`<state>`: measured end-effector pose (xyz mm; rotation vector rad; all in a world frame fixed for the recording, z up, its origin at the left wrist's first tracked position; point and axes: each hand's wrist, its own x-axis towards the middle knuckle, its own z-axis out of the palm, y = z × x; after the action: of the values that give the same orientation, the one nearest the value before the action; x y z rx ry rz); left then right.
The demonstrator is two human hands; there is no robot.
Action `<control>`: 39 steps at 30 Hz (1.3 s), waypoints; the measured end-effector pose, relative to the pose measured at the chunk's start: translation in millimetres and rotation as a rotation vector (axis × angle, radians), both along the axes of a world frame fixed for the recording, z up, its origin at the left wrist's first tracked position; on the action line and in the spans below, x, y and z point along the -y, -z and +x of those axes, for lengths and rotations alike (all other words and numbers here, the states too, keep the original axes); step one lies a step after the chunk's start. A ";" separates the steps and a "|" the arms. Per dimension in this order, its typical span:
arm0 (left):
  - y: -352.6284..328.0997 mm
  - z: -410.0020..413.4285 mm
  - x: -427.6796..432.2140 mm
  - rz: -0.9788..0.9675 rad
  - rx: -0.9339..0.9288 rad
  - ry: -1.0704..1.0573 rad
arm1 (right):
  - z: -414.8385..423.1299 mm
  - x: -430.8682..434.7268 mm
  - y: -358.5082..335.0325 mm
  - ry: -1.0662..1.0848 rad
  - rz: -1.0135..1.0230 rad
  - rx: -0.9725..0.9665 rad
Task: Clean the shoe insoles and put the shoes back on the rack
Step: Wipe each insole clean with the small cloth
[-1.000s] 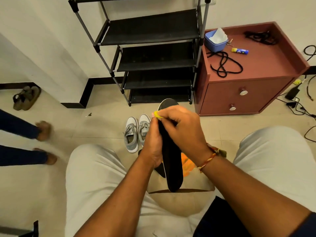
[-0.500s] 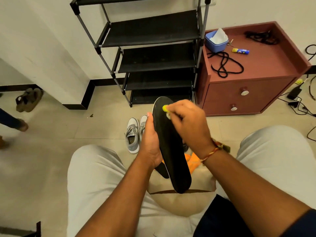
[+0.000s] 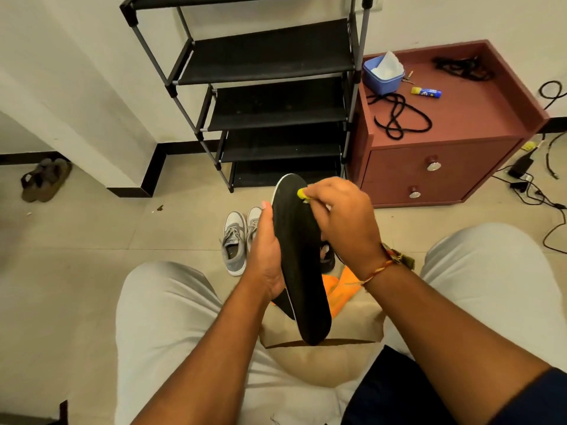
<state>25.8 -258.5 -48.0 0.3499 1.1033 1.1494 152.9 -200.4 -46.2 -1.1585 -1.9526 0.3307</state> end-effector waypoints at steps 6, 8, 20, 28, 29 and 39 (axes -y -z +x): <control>-4.0 9.3 4.1 -0.023 0.002 0.122 | 7.8 -0.7 -5.9 0.050 0.006 -0.129; -1.7 8.2 3.6 -0.014 0.000 0.100 | 2.6 5.3 -7.2 0.016 0.007 -0.140; 4.9 -23.2 -10.4 0.061 0.065 -0.220 | -32.3 37.8 -0.5 -0.384 -0.181 0.025; -1.9 -4.5 -3.0 0.041 -0.020 -0.030 | -8.8 8.5 1.9 -0.109 -0.003 0.106; -2.8 -2.4 -2.0 0.036 -0.034 0.011 | -4.7 4.7 0.9 -0.073 0.021 0.080; -1.7 -4.6 -3.6 0.056 -0.032 -0.014 | -5.8 8.2 4.7 -0.143 -0.033 0.033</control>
<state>21.3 -254.9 -46.3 0.4060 1.1045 1.1923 147.1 -208.6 -50.9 -1.0541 -2.0711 0.4228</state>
